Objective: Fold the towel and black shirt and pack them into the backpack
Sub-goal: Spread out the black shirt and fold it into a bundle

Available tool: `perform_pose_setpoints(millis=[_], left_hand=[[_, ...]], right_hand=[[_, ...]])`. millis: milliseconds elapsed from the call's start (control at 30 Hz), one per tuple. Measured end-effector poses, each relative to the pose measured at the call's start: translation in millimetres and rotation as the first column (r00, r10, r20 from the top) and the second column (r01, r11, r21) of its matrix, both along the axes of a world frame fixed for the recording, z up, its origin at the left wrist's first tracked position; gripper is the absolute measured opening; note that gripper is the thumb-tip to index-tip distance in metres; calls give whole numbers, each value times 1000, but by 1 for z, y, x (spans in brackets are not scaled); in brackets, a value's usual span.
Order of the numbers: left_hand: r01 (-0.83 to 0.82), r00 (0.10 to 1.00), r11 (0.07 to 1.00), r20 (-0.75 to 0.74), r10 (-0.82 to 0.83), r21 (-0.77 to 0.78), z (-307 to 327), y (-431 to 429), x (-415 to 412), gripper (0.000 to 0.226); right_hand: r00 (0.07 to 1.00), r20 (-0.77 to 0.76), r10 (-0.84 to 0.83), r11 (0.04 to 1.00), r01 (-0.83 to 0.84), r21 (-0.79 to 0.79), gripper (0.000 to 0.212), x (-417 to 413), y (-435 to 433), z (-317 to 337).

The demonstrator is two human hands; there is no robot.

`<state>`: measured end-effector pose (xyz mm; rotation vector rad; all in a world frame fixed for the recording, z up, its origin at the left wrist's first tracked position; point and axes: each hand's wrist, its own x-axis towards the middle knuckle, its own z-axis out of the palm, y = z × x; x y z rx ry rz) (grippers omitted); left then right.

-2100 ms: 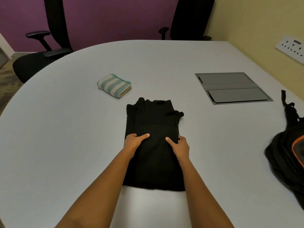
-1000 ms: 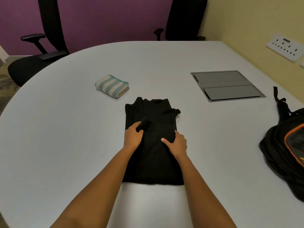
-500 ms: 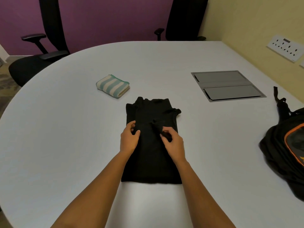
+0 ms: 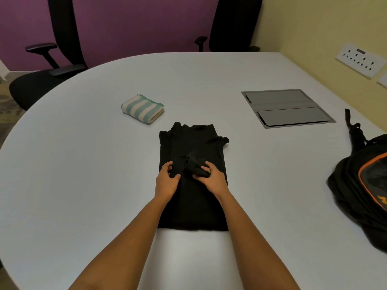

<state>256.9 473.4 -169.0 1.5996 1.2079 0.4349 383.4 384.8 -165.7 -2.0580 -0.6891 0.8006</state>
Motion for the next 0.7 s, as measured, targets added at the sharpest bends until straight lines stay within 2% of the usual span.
perform_pose_setpoints(millis=[67, 133, 200, 300, 433, 567, 700], left_hand=[[1, 1000, 1000, -7, -1, -5, 0, 1, -1, 53], [-1, 1000, 1000, -13, 1, -16, 0, 2, -1, 54], [0, 1000, 1000, -14, 0, -18, 0, 3, -1, 53], [7, 1000, 1000, -21, -7, -13, 1, 4, 0, 53], [14, 1000, 1000, -27, -14, -18, 2, 6, 2, 53], [14, 999, 1000, -40, -15, -26, 2, 9, 1, 54], [10, 999, 999, -44, -11, -42, 1, 9, 2, 54]], right_hand=[[999, 43, -9, 1000, 10, -14, 48, 2, 6, -1], [997, 29, -67, 998, 67, -8, 36, 3, 10, -5], [991, 67, -119, 992, 122, -30, 38, 5, 14, -9], [978, 176, -108, 980, 135, -149, 58, 2, 19, -12], [964, 235, -122, 952, 181, -248, 79, 6, 23, -12], [958, 283, -48, 945, 135, -298, 67, 12, 26, -14], [928, 364, -74, 974, 146, -175, 44, 8, 24, -17]])
